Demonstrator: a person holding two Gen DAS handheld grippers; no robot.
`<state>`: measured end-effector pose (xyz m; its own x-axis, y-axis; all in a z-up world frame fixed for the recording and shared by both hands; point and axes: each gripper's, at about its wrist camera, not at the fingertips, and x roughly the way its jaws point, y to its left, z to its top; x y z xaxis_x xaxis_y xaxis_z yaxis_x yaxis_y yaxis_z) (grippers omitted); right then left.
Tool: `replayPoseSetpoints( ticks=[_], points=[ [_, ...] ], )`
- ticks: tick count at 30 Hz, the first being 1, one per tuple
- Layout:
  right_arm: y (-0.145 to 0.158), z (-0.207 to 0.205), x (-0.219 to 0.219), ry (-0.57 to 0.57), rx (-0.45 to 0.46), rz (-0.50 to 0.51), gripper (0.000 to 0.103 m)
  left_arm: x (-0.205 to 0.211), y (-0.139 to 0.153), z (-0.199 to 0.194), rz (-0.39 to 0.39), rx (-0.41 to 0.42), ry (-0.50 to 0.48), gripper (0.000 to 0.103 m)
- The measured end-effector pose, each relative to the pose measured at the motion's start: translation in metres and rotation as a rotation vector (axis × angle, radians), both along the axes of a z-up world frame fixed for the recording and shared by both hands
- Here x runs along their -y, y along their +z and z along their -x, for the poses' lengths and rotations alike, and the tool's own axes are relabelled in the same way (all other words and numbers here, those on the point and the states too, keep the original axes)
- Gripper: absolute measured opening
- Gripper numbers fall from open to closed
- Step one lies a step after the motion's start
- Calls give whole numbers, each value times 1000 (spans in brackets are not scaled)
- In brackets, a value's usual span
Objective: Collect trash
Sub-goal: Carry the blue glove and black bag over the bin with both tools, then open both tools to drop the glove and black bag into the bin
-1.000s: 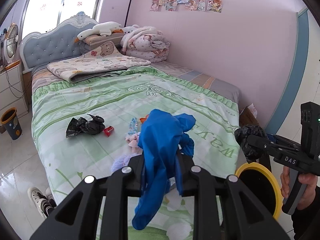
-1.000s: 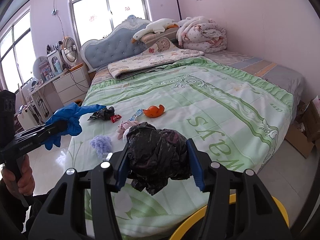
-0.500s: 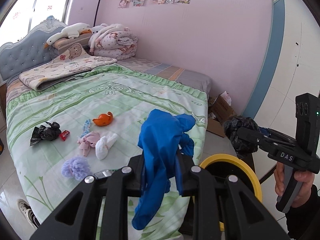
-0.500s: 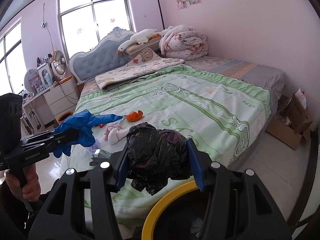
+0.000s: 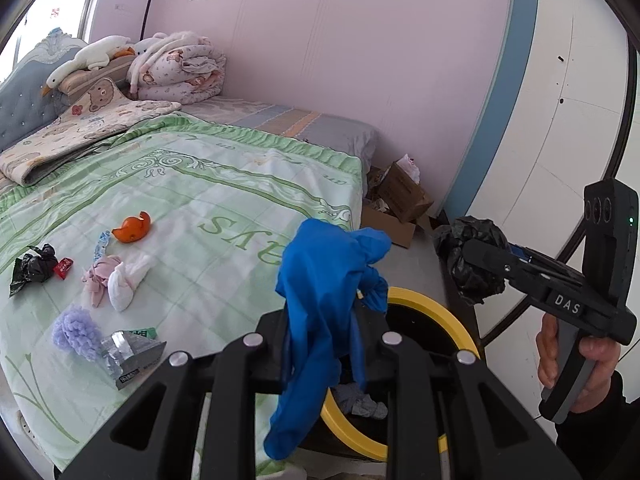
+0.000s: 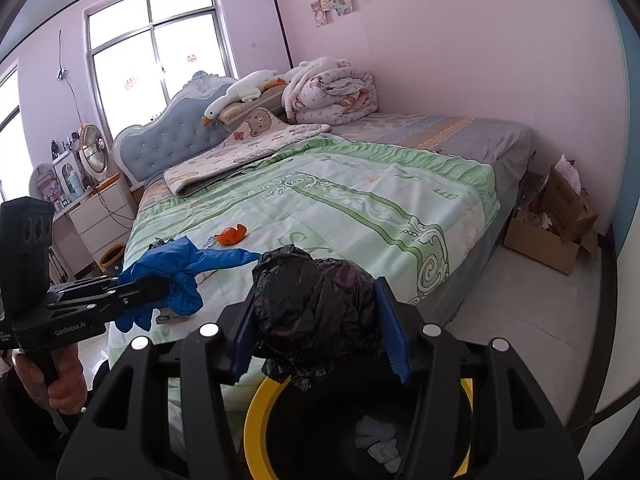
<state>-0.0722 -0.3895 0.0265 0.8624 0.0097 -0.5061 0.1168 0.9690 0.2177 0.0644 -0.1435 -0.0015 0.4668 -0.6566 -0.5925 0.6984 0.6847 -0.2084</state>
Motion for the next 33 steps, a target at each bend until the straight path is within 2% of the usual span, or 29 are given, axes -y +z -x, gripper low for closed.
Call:
replayPoseSetpoints(
  ticks=[12,21,26,32,33],
  points=[
    [-21,37,27,-30,-43,-34,52,44,-21,21,-51,-30,-100,21],
    [-48,40,37,-35,-99,-71,53,67,-52,25,-91,-129,-125,21],
    [-68,36,39,-21,-145,-98,54,73,-66,28,-122,-145,-124,21],
    [-89,29,46,-38,-189,-124,58,74,-71,27,-127,-157,-119,28],
    [-92,29,47,-45,-194,-128,59,74,-71,27,-123,-159,-118,32]
  ],
)
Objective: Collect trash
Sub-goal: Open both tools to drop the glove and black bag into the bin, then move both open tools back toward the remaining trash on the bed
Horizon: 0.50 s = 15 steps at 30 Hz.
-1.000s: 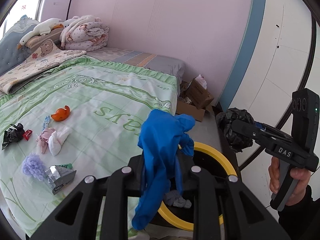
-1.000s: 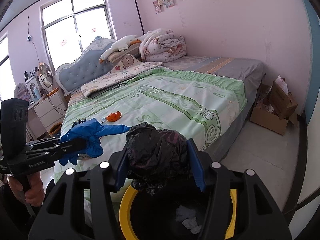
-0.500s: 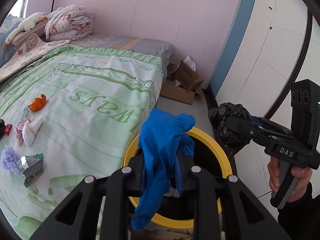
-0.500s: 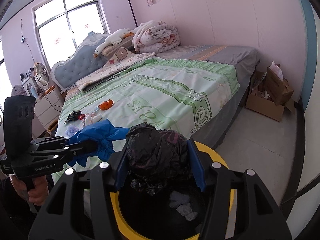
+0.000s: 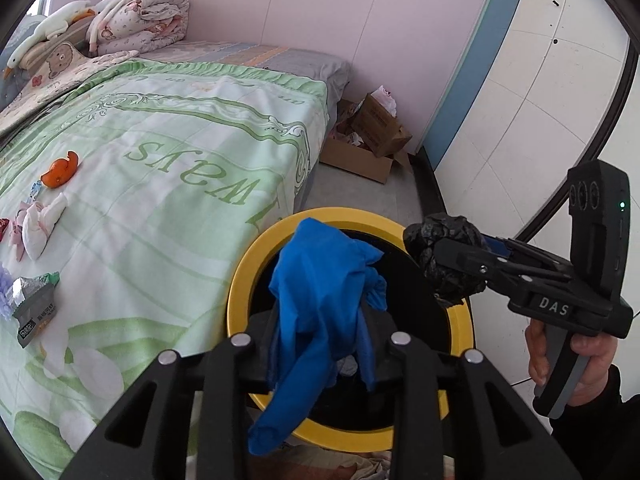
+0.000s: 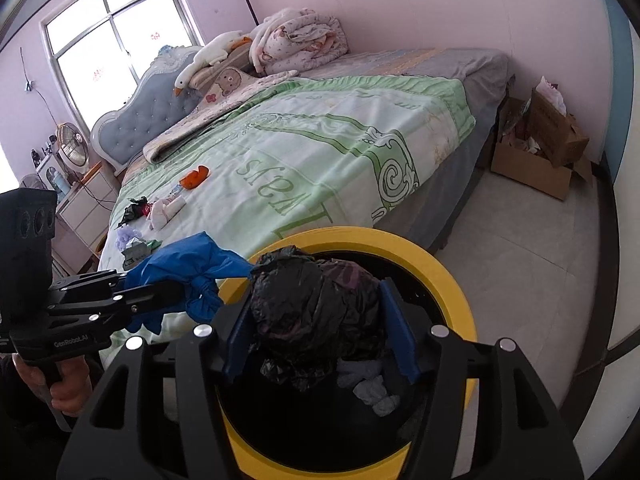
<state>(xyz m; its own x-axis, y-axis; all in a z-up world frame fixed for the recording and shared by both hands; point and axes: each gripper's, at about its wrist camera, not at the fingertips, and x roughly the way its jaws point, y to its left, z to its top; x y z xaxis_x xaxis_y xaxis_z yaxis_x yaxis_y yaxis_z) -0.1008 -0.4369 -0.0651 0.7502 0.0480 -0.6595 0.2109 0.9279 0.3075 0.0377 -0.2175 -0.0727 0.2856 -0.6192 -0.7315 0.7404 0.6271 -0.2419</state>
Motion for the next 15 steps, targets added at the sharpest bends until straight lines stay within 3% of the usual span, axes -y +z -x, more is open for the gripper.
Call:
replayPoseSetpoints(
  ticks=[2,4,7,15],
  points=[
    [-2,-1,4,-12,-7,-6,60,-1,2,0,6,7,9,38],
    [-3,0,7,-22,-5,-10,63,-3,5,0,18,17,13,53],
    [-1,1,8,-30,0,-3,65,-8,12,0,43,30,26,68],
    [11,-4,10,-34,39,9,77,-29,30,-13,75,91,99,88]
  ],
)
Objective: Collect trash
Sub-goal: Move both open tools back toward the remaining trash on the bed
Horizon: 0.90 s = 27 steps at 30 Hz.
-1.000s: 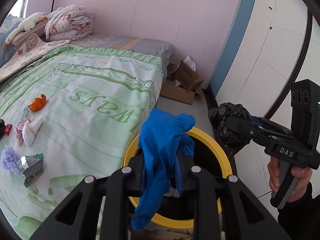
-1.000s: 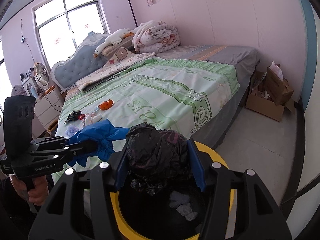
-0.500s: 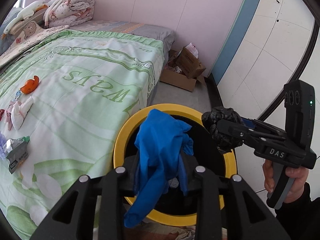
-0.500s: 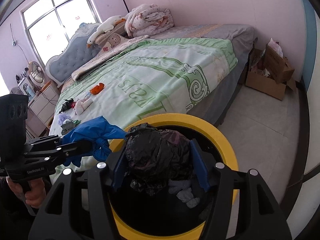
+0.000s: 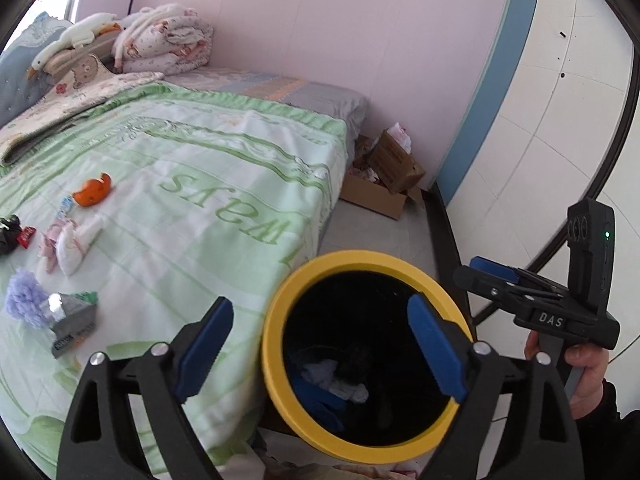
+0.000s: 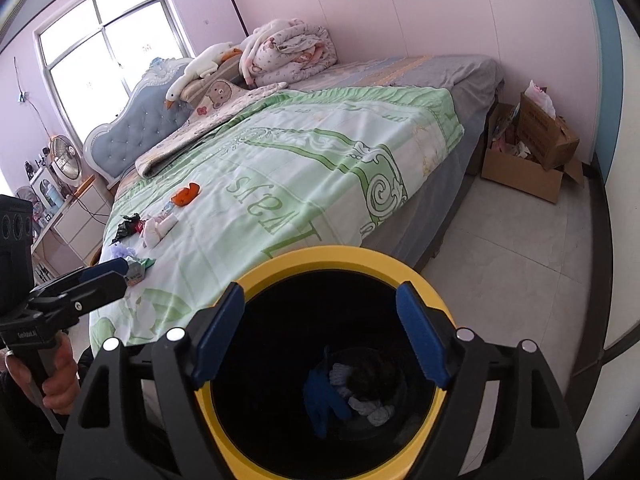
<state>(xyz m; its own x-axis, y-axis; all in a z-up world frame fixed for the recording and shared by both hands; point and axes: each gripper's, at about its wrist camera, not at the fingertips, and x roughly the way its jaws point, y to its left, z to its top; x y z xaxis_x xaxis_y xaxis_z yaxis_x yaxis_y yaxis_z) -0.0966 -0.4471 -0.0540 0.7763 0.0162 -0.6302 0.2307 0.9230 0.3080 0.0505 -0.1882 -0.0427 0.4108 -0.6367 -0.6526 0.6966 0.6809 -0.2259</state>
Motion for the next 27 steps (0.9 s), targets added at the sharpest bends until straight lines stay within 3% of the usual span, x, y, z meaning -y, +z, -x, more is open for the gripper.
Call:
replayPoseSetpoints(
  ticks=[9,27],
  points=[
    [30,-27,-30,89,86,49,80,-46,23,-27,30,81,119,92],
    [53,-110,-134,331,119,94,81,-159,35,-88,15,138,379,95]
  ],
)
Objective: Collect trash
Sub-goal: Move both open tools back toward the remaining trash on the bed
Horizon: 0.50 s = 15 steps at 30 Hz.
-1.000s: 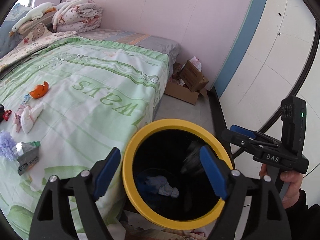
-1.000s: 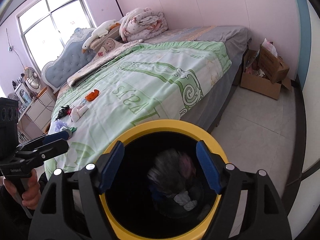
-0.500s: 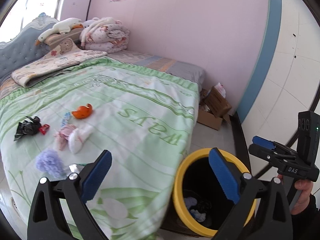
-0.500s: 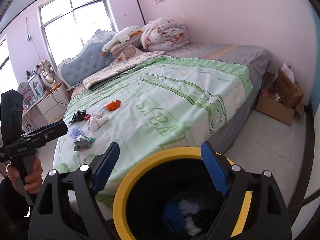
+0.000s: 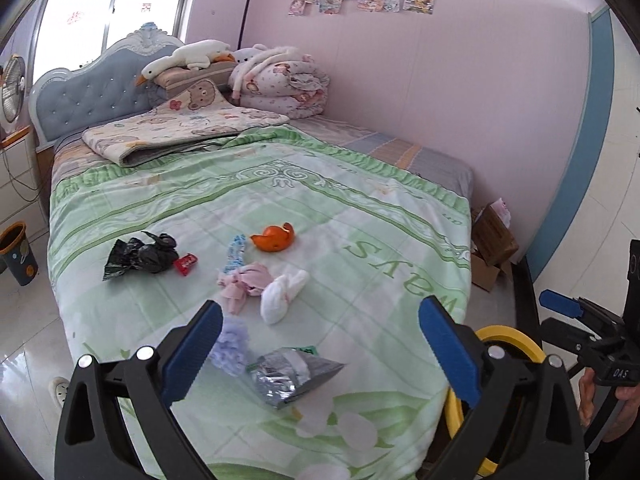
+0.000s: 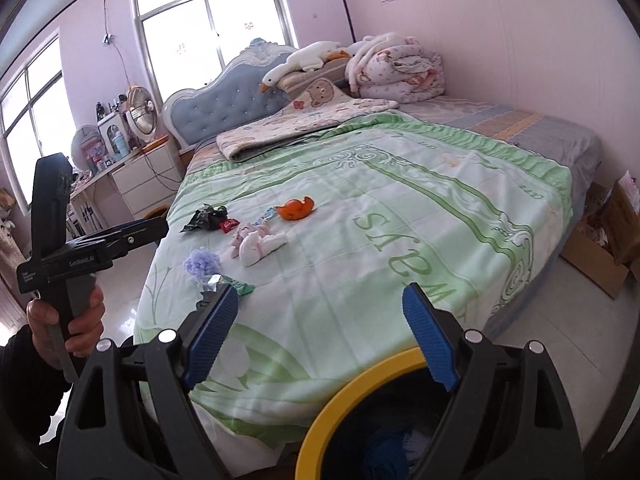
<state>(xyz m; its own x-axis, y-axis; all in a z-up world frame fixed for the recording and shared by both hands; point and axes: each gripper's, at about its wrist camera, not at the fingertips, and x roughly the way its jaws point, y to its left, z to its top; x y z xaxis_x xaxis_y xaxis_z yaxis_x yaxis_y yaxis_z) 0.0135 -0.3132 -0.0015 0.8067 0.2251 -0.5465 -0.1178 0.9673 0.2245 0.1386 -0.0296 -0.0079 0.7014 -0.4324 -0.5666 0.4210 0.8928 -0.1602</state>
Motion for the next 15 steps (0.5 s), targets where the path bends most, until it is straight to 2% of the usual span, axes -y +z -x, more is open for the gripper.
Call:
replayPoseSetpoints(
  ticks=[15],
  points=[
    [-27,-70,-90,172,-76,15,81,-84,-8,-68,-10,-35,209,95]
  ],
)
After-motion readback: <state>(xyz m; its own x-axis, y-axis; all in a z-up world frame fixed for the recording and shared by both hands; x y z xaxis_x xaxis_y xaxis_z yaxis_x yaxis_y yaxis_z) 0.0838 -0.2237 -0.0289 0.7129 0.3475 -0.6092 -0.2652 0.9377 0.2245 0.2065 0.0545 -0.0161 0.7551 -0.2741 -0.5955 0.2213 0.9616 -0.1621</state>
